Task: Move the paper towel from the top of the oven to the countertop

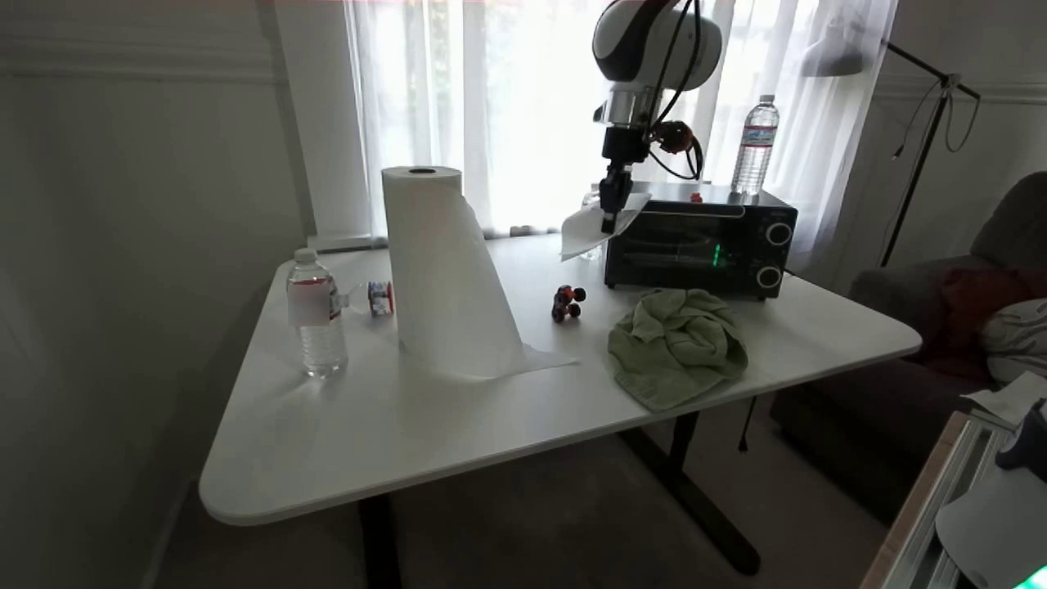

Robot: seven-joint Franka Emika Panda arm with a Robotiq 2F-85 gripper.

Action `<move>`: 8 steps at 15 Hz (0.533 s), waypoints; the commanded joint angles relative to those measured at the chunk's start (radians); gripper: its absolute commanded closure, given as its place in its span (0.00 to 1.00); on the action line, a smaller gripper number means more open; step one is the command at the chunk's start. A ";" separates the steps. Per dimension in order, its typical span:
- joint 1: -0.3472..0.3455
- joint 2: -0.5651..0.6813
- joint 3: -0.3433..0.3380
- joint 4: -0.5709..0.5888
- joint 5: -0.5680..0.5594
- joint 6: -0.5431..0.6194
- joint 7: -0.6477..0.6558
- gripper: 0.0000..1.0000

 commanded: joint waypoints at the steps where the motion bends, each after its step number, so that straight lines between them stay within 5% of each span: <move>1: 0.036 0.069 0.007 0.022 -0.082 0.078 -0.063 0.99; 7: 0.053 0.152 0.051 0.088 -0.129 0.200 -0.149 0.96; 8: 0.054 0.161 0.054 0.098 -0.136 0.210 -0.161 0.71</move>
